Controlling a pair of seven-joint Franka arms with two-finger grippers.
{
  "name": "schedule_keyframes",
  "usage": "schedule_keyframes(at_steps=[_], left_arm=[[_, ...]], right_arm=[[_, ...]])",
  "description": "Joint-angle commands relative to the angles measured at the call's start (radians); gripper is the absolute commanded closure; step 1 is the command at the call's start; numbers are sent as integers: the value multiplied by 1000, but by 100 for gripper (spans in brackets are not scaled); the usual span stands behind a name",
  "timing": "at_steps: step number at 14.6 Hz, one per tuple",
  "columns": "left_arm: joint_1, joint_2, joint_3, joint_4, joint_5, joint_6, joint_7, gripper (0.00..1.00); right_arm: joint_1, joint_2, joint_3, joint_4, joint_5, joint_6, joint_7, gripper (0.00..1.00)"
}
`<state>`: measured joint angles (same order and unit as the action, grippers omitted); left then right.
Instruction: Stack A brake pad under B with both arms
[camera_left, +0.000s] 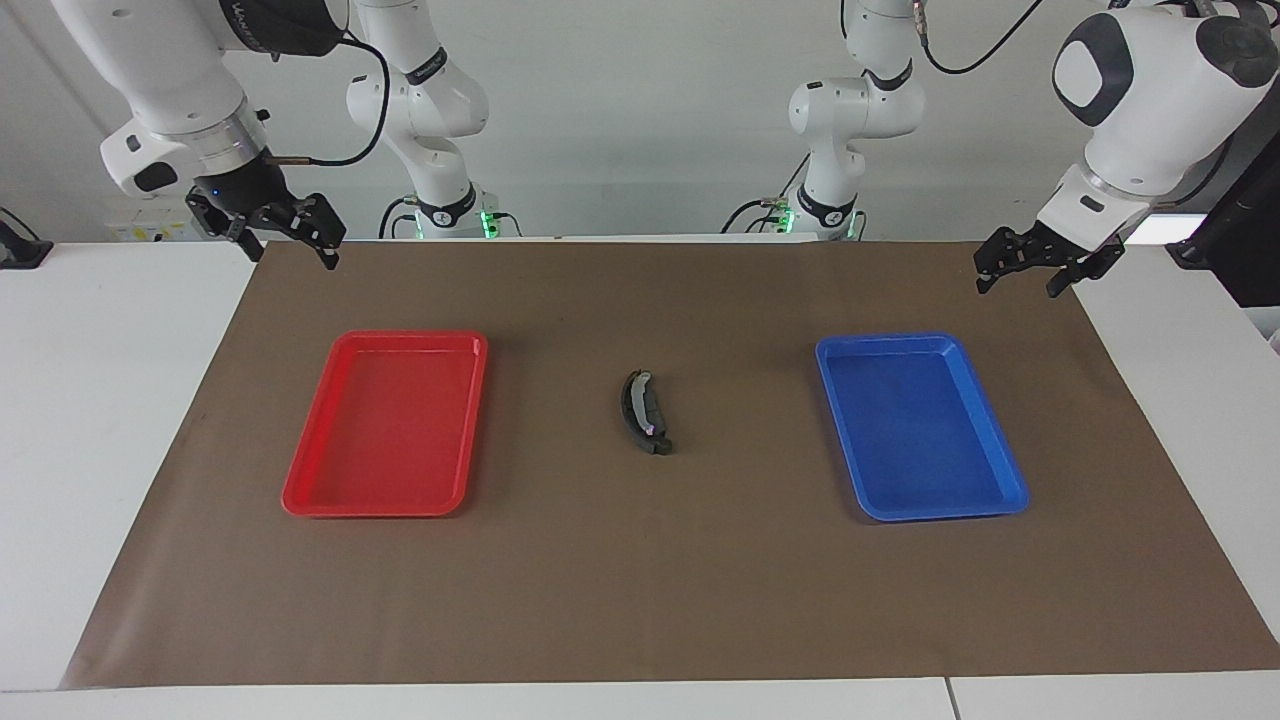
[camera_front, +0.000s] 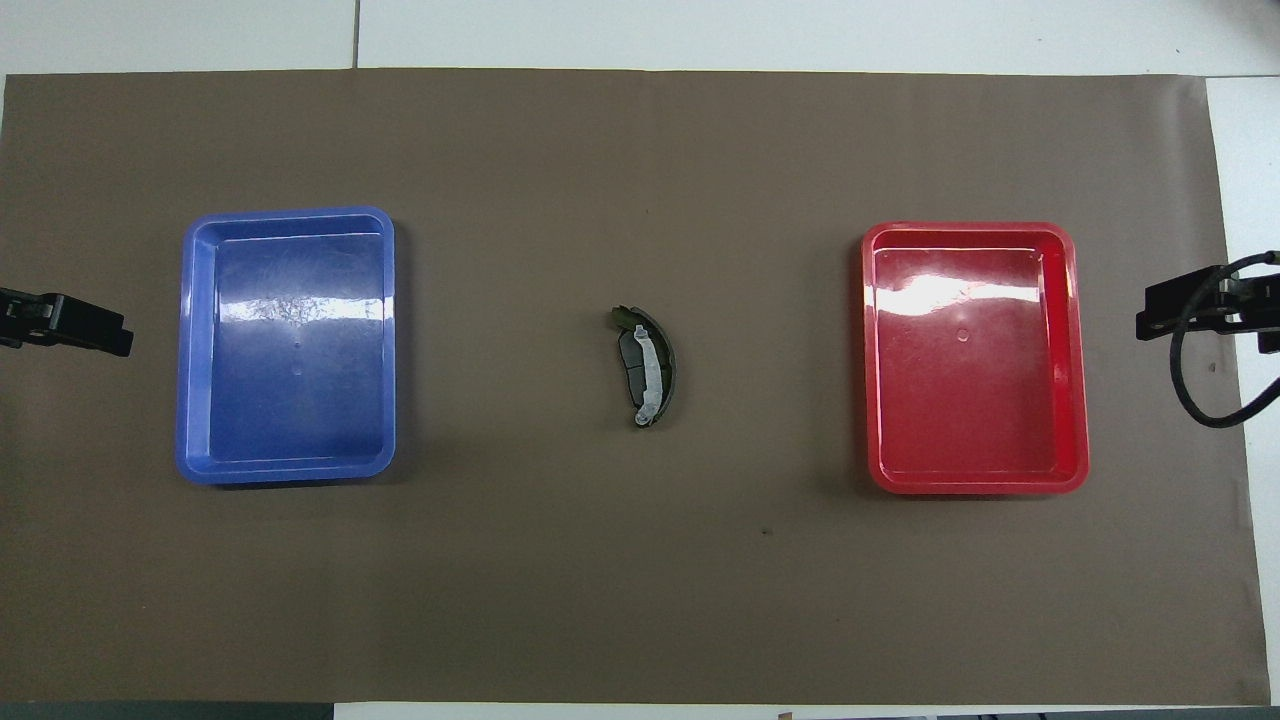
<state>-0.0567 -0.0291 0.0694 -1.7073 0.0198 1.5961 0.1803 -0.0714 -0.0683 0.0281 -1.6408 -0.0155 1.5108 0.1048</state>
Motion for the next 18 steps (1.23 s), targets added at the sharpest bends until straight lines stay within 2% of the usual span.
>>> schedule_keyframes(at_steps=[1, 18], left_arm=[[0, 3, -3, 8, 9, -7, 4, 1], [0, 3, -11, 8, 9, -7, 2, 1]], right_arm=[[-7, 11, 7, 24, -3, -12, -11, 1], [18, 11, 15, 26, -20, 20, -37, 1]])
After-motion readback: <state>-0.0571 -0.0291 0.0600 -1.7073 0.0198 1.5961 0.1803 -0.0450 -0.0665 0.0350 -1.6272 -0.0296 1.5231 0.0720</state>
